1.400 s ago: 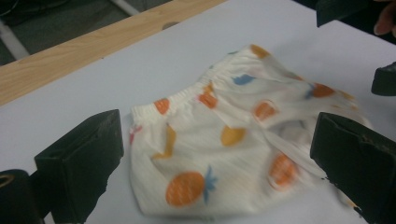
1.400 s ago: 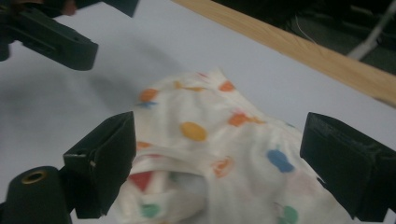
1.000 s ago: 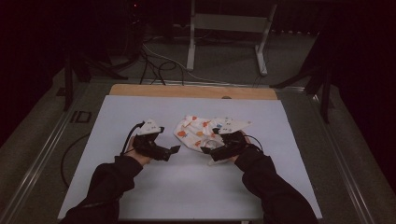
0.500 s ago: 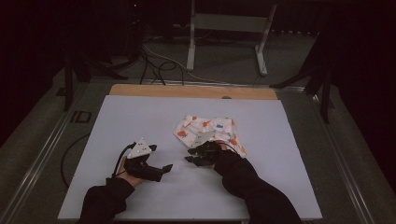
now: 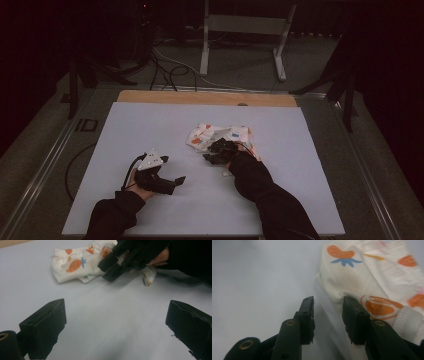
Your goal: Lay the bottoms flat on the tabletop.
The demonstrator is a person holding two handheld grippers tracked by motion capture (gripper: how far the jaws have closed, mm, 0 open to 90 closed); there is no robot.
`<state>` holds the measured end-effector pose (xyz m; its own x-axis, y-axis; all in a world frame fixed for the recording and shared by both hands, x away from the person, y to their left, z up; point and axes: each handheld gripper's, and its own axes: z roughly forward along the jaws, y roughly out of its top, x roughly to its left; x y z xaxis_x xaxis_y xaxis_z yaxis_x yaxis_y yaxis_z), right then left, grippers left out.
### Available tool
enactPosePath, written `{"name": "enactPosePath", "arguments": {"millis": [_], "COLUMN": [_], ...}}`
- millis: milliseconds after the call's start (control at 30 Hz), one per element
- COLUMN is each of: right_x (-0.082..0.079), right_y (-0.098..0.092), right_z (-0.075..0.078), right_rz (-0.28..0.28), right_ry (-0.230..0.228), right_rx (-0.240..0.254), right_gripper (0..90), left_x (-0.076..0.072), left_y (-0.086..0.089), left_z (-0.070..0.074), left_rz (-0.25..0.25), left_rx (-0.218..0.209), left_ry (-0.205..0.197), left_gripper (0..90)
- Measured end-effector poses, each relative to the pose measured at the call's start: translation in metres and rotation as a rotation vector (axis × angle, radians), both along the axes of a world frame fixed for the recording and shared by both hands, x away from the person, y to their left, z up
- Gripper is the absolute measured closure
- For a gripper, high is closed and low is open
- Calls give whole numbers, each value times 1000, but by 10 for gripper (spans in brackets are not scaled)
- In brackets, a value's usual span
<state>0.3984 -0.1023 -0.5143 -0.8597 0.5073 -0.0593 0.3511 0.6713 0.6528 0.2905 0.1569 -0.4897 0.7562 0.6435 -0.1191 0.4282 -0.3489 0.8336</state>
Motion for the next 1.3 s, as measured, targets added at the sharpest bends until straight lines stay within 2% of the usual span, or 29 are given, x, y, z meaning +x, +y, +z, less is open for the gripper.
{"name": "enactPosePath", "arguments": {"millis": [33,100,133,167,200,233,367,433,500,533,567,600,667,733,800,867,900,933,967,1033,1100,1133,1167,1233,1300], "right_x": [1,3,2,3,3,3,1,1,2,3,3,3,2,2,1,0,-1,-1,-2,-2,-3,-2,-3,-3,0], "right_y": [0,-1,0,-1,-1,-1,-6,-9,-10,-9,-9,-6,-4,-2,3,7,7,7,9,9,8,6,6,2,-4], "right_z": [0,-1,-2,-1,0,2,16,23,27,26,25,21,16,13,5,-1,-2,-2,-2,0,5,8,11,18,26], "right_rz": [-16,-9,-37,-36,-56,-70,-57,-47,-44,-44,-33,-41,-23,-9,12,32,59,62,31,44,28,55,33,40,29], "right_ry": [-1,-21,-31,-50,-51,-47,-71,-108,-100,-109,-100,-86,-101,-98,-89,-88,-93,-89,-91,-95,-89,-98,-88,-98,-88], "right_rx": [10,-25,-22,-45,-47,-33,30,29,32,28,32,29,6,7,-22,-70,-73,-73,-64,-93,-56,-60,-29,-8,46], "right_gripper": [635,731,819,879,900,900,900,900,900,879,749,698,655,643,621,670,704,759,877,900,900,900,900,900,900], "left_x": [0,0,1,1,1,0,0,0,0,0,-1,-1,-1,0,-1,-1,-1,-1,-1,-1,-1,-1,-1,-1,-1], "left_y": [0,-1,-2,-2,-3,-3,-4,-4,-5,-5,-5,-6,-6,-6,-6,-5,-5,-6,-6,-5,-5,-5,-5,-5,-6], "left_z": [-1,-2,-3,-3,-4,-4,-5,-6,-6,-6,-6,-6,-7,-8,-8,-8,-8,-8,-8,-8,-8,-8,-8,-8,-8], "left_rz": [-2,-7,-9,-8,-9,-10,-12,-14,-15,-16,-17,-19,-22,-18,-22,-21,-21,-20,-23,-21,-19,-21,-21,-19,-21], "left_rx": [5,9,15,13,13,15,20,25,30,29,28,30,32,30,33,33,31,30,32,33,30,30,30,28,29], "left_ry": [0,5,5,6,8,7,7,10,9,10,9,8,9,13,14,12,12,11,11,11,12,10,11,10,12], "left_gripper": [40,40,40,40,41,41,41,41,42,42,42,42,42,42,42,42,42,42,42,42,42,42,42,42,42]}}
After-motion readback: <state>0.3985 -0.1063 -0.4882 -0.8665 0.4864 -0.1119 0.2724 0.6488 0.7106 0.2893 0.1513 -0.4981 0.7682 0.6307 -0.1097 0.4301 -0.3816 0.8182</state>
